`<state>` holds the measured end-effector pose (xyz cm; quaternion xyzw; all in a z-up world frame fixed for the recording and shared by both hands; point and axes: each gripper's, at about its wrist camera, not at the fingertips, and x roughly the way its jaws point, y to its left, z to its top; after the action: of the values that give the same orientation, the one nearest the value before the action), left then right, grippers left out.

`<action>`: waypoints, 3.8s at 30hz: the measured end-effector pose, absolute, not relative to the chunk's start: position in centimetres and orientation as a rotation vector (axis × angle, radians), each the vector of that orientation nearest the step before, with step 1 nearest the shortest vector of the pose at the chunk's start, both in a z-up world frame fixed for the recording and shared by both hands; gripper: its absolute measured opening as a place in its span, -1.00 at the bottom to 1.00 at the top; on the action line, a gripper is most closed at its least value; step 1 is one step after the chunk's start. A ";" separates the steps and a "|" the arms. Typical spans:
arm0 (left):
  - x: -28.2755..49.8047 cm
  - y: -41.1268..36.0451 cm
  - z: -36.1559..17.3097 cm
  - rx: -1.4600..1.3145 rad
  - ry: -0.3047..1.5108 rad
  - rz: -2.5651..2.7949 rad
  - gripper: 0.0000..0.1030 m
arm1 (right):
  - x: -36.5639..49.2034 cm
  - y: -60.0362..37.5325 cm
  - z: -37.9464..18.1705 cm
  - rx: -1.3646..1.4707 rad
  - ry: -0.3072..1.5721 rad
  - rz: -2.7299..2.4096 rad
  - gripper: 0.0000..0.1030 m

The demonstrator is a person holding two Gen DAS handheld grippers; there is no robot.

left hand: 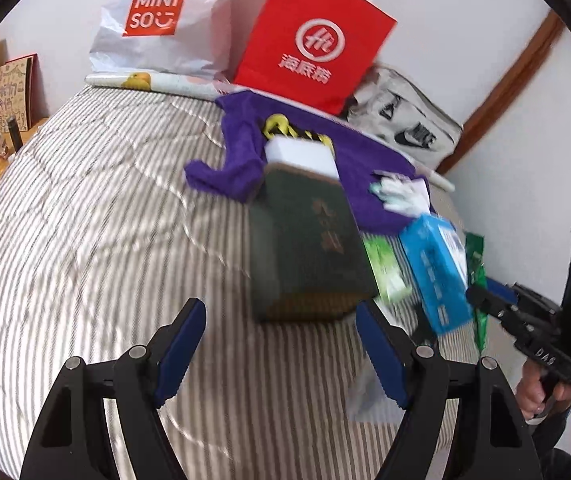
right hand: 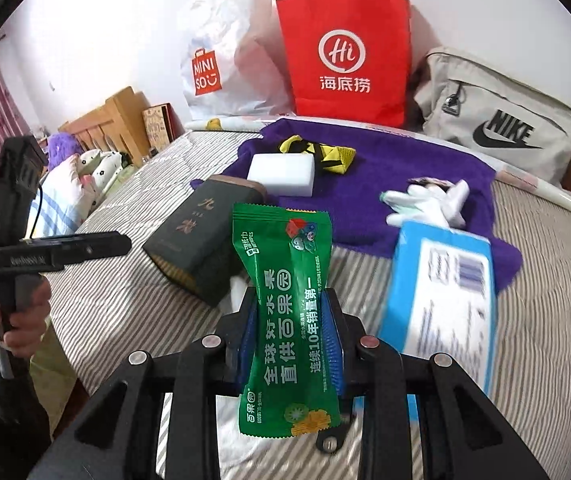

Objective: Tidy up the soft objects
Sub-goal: 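Grasp the green snack packet with the right tool while the left tool approaches the dark green tin, then grasp the white mesh bag with the left tool while the right tool holds the green packet, then carry the mesh bag with the left tool toward the towel while the right tool carries the packet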

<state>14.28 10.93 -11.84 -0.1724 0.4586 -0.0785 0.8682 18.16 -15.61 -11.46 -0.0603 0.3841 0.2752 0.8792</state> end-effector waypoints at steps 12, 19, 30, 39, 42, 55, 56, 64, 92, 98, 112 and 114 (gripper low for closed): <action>11.5 3.5 -14.3 -0.213 1.017 -0.248 0.48 | 12.1 -20.6 -13.2 -0.111 0.781 0.517 -0.41; 12.1 0.6 -16.1 -0.214 1.059 -0.310 0.49 | 11.0 -24.1 -15.7 -0.089 0.799 0.438 -0.41; 11.8 -2.8 -16.4 -0.084 1.043 -0.316 0.86 | 12.2 -26.9 -18.8 -0.024 0.849 0.348 -0.41; 10.8 -5.7 -17.0 0.119 1.021 -0.256 0.99 | 12.4 -26.8 -20.0 0.003 0.866 0.362 -0.41; 10.7 -5.7 -17.0 0.120 1.019 -0.254 0.99 | 12.4 -26.8 -20.2 0.009 0.862 0.363 -0.41; 10.3 -6.8 -16.9 0.154 1.007 -0.282 1.00 | 12.7 -26.4 -20.4 0.003 0.847 0.368 -0.32; 10.2 -6.8 -16.9 0.151 1.005 -0.279 1.00 | 12.7 -26.4 -20.4 -0.002 0.845 0.367 -0.32; 9.9 -3.5 -16.1 0.068 0.969 -0.242 -0.16 | 12.4 -26.1 -20.4 -0.034 0.829 0.353 -0.38; 9.0 4.1 -11.8 -0.182 0.860 -0.226 -0.76 | 10.0 -24.0 -15.0 -0.092 0.759 0.460 -0.41; 9.9 5.2 -10.0 -0.185 0.835 -0.194 -0.76 | 11.3 -23.5 -11.9 -0.078 0.698 0.493 -0.41; 14.9 7.5 -8.2 -0.215 0.841 -0.140 -0.76 | 17.9 -22.4 -8.2 -0.054 0.674 0.445 -0.41; 15.8 7.7 -8.0 -0.227 0.841 -0.156 -0.76 | 18.7 -22.2 -7.9 -0.057 0.671 0.441 -0.41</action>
<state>15.77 7.66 -7.99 -0.1097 0.4069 -0.0754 0.9037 18.72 -22.25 -7.92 -0.0278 0.3265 0.2146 0.9201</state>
